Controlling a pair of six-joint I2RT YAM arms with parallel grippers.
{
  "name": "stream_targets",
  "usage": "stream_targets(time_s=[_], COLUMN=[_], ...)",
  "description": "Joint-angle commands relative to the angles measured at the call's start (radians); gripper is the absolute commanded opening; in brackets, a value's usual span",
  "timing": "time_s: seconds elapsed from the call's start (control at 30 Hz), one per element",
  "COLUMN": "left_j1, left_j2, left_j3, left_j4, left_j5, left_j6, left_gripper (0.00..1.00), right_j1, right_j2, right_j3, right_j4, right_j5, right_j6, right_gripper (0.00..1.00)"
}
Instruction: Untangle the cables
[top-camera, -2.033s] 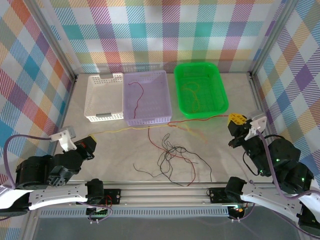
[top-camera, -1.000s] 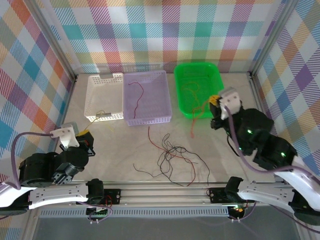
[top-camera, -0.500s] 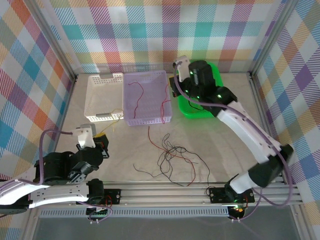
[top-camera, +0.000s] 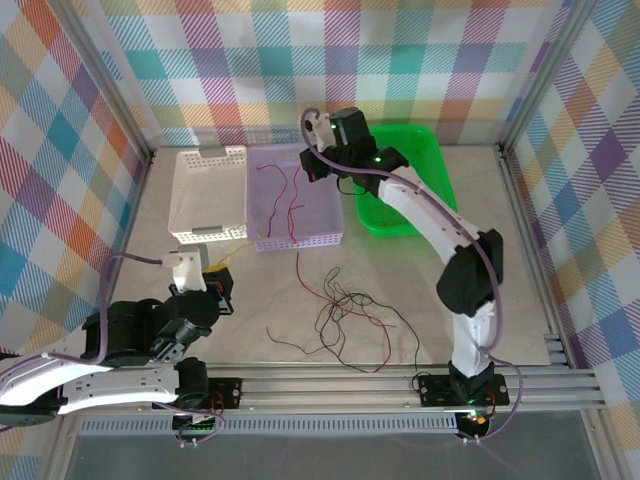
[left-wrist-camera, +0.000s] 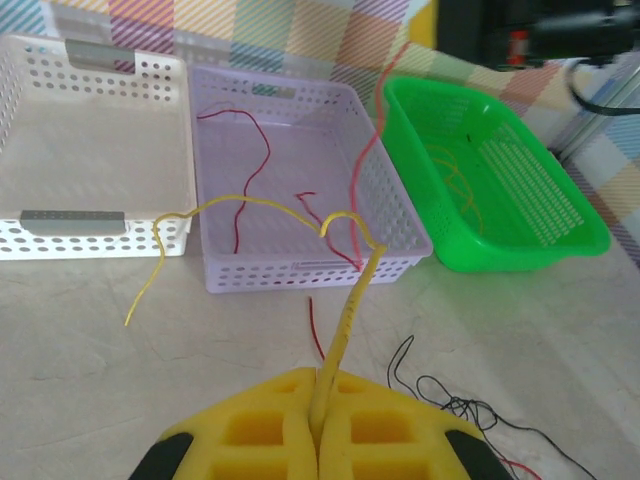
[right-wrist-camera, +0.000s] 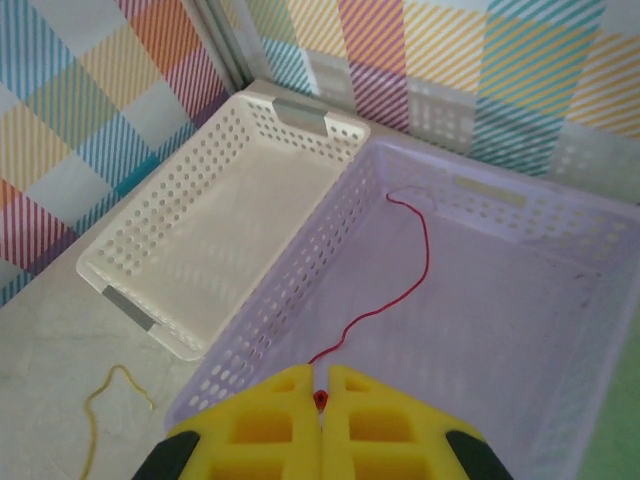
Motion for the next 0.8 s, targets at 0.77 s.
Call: stream_targets(time_s=[0.77], left_j1=[-0.112], left_j2=[0.238], left_j3=[0.237], left_j4=[0.117], left_j5=[0.042], left_j6=[0.089], left_gripper=[0.0], right_j1=[-0.101], right_j2=[0.515], right_j3=[0.625], right_j4=[-0.372], right_j5=[0.004], right_j6=[0.096], right_gripper=[0.0])
